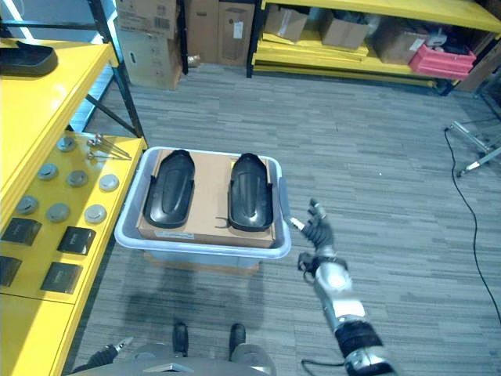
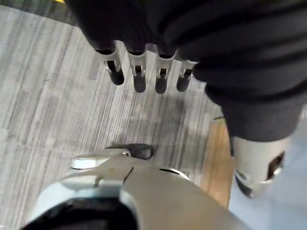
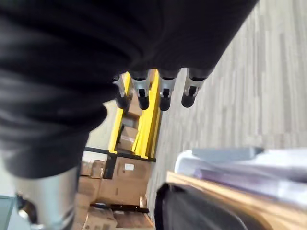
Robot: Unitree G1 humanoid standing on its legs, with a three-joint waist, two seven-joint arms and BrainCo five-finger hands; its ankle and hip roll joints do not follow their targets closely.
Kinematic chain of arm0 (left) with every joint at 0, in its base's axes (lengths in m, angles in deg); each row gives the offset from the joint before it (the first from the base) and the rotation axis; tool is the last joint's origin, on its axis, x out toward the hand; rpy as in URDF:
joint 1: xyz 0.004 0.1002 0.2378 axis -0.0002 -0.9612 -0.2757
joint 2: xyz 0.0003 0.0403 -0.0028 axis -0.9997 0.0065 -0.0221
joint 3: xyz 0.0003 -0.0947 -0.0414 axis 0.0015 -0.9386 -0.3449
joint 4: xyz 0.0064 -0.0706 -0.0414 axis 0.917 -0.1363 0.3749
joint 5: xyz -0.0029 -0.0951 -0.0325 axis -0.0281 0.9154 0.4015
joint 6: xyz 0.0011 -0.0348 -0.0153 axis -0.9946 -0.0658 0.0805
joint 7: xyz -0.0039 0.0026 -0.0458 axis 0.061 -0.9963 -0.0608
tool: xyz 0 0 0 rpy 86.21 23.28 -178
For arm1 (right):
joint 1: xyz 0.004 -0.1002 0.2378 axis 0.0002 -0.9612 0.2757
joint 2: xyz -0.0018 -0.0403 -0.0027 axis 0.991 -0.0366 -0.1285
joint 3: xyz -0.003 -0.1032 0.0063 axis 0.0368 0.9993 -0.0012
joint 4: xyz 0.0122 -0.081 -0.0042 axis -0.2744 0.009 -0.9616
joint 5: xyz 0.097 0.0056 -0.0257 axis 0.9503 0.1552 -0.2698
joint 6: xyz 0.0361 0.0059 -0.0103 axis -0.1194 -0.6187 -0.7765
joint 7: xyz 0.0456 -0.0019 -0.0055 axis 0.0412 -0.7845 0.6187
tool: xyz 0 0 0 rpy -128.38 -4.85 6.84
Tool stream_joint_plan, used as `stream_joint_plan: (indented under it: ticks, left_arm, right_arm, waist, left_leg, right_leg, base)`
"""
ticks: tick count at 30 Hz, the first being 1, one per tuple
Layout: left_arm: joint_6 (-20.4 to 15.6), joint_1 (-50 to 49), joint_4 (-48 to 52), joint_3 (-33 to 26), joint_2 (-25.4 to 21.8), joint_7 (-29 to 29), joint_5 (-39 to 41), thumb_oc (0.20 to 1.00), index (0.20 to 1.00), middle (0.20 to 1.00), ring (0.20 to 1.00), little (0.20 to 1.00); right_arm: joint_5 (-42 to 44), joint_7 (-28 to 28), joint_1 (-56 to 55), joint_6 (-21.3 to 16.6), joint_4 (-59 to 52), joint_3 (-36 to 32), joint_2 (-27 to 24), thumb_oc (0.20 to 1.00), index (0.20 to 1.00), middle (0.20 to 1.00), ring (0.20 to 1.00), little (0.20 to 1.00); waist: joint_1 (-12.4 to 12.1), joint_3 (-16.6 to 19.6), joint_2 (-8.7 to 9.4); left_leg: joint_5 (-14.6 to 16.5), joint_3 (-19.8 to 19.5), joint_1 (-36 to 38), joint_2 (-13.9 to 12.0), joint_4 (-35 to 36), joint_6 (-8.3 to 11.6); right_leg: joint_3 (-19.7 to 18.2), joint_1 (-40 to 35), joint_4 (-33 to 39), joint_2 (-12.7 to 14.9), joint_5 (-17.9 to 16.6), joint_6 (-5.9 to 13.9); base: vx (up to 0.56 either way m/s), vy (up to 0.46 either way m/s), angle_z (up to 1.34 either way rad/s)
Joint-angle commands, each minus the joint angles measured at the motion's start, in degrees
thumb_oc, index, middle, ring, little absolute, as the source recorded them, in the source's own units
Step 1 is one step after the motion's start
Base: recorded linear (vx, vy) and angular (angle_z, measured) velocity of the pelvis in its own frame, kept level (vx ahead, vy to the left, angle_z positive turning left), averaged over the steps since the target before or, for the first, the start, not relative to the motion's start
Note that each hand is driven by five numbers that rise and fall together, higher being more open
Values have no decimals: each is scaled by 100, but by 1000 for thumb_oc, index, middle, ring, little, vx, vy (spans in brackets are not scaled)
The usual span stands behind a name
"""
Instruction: Move parts from the plastic box to the shelf.
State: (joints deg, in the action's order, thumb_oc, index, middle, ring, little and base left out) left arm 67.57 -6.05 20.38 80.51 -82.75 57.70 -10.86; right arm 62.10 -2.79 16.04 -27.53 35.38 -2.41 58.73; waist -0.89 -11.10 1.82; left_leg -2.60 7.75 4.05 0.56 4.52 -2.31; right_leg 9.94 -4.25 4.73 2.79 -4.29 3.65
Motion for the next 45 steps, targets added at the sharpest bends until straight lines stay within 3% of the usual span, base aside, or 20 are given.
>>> stream_joint_plan:
  ticks: [1, 5, 9, 13, 14, 17, 18, 21, 23, 24, 25, 26, 36, 42, 45]
  left_arm:
    - [-58, 515, -137, 252, -226, 43, -260, 1000, 1000, 1000, 1000, 1000]
    - [-118, 805, -154, 400, -447, 197, -89, 1000, 1000, 1000, 1000, 1000]
    - [-162, 1287, -66, 670, -661, 351, 135, 1000, 1000, 1000, 1000, 1000]
    - [-192, 1549, -47, 846, -692, 402, 194, 1000, 1000, 1000, 1000, 1000]
    - [-230, 1700, -3, 1007, -693, 406, 243, 1000, 1000, 1000, 1000, 1000]
    - [-296, 1783, 27, 1090, -682, 367, 351, 1000, 1000, 1000, 1000, 1000]
    - [-371, 1879, 100, 1169, -677, 317, 498, 1000, 1000, 1000, 1000, 1000]
    - [-407, 2041, 171, 1235, -695, 314, 551, 1000, 1000, 1000, 1000, 1000]
    - [-455, 2148, 212, 1294, -694, 318, 632, 1000, 1000, 1000, 1000, 1000]
    - [-515, 2207, 254, 1343, -693, 314, 699, 1000, 1000, 1000, 1000, 1000]
    - [-526, 2220, 259, 1354, -688, 316, 710, 1000, 1000, 1000, 1000, 1000]
    - [-587, 2227, 266, 1404, -668, 315, 721, 1000, 1000, 1000, 1000, 1000]
    - [-714, 2126, 360, 1479, -667, 354, 541, 1000, 1000, 1000, 1000, 1000]
    - [-405, 1884, 314, 1399, -803, -85, -102, 1000, 1000, 1000, 1000, 1000]
    - [-507, 1862, 355, 1237, -885, -107, -69, 1000, 1000, 1000, 1000, 1000]
  right_arm:
    - [83, 143, 525, 122, 21, -66, -274, 1000, 1000, 1000, 1000, 1000]
    - [-385, 476, 1580, 400, 715, 207, -706, 1000, 1000, 1000, 1000, 1000]
    - [85, 690, 2767, 325, 1597, 445, -1122, 1000, 1000, 1000, 1000, 1000]
    - [-117, 1000, 3397, 301, 1945, 682, -1306, 1000, 1000, 1000, 1000, 1000]
    - [-259, 1090, 3806, 505, 2073, 940, -1430, 1000, 1000, 1000, 1000, 1000]
    - [-343, 1034, 4057, 635, 2228, 1143, -1520, 1000, 1000, 1000, 1000, 1000]
    - [-753, 1307, 4277, 884, 2418, 1409, -1564, 1000, 1000, 1000, 1000, 1000]
    - [-809, 1156, 4406, 1137, 2626, 1600, -1567, 1000, 1000, 1000, 1000, 1000]
    - [-949, 933, 4494, 1582, 2822, 1804, -1534, 1000, 1000, 1000, 1000, 1000]
    - [-1117, 844, 4547, 1982, 3053, 1990, -1490, 1000, 1000, 1000, 1000, 1000]
    - [-1134, 842, 4556, 2018, 3119, 2037, -1475, 875, 875, 875, 875, 875]
    - [-1142, 760, 4543, 2165, 3388, 2144, -1415, 200, 200, 200, 200, 200]
    - [-719, 557, 4356, 2563, 4266, 1992, -1090, 200, 200, 200, 200, 200]
    - [-576, 860, 3774, 1806, 3946, 1441, -1089, 200, 200, 200, 200, 200]
    - [-799, 1156, 3451, 1615, 3479, 1340, -1111, 200, 200, 200, 200, 200]
  waist:
    - [-91, -274, 4]
    - [-275, -510, -34]
    - [-425, -920, -139]
    - [-479, -1174, -244]
    - [-502, -1370, -324]
    - [-506, -1504, -380]
    - [-528, -1641, -438]
    - [-541, -1760, -456]
    - [-542, -1845, -479]
    - [-545, -1869, -501]
    - [-547, -1869, -506]
    - [-569, -1869, -523]
    - [-662, -1835, -615]
    - [-629, -1406, -547]
    - [-540, -1144, -465]
  left_leg:
    - [553, -64, -492, -198, -563, 231]
    - [547, -231, -737, -160, -655, 256]
    - [499, -440, -1245, -77, -869, 254]
    - [477, -539, -1542, -15, -1029, 239]
    - [467, -605, -1760, 25, -1187, 224]
    - [464, -649, -1893, 62, -1283, 212]
    - [452, -686, -2017, 91, -1352, 188]
    - [434, -706, -2126, 109, -1371, 161]
    - [417, -717, -2148, 116, -1324, 153]
    - [394, -701, -2170, 111, -1253, 148]
    - [389, -697, -2181, 108, -1241, 147]
    - [377, -702, -2203, 102, -1199, 147]
    - [360, -712, -1780, 93, -847, 180]
    - [335, -685, -1236, 32, -469, 269]
    - [311, -612, -994, -11, -340, 301]
  right_leg:
    - [-20, 83, -394, 218, 721, 62]
    - [69, 294, -470, 285, 714, 66]
    - [159, 730, -683, 351, 735, 49]
    - [210, 1014, -885, 382, 776, 16]
    - [227, 1266, -1135, 398, 833, -24]
    - [241, 1418, -1291, 402, 875, -54]
    - [253, 1607, -1480, 424, 908, -66]
    - [257, 1789, -1611, 431, 918, -49]
    - [263, 1859, -1631, 428, 920, -40]
    - [264, 1927, -1625, 433, 907, -32]
    - [265, 1948, -1630, 436, 907, -32]
    - [281, 1986, -1630, 444, 905, -32]
    - [373, 1632, -1364, 492, 867, -33]
    - [462, 1124, -1076, 477, 870, 12]
    - [460, 907, -952, 443, 836, 42]
  base:
    - [61, -9, 2]
    - [-11, -6, 2]
    - [-129, 0, 27]
    - [-137, 43, 26]
    - [-88, 88, 16]
    - [-61, 72, 6]
    - [-44, 66, 6]
    - [-60, 19, 3]
    - [-52, 13, 5]
    - [-43, 19, 6]
    - [-42, 11, 9]
    - [-21, -5, 9]
    - [-8, -2, 3]
    - [16, -35, 0]
    - [-7, -78, -1]
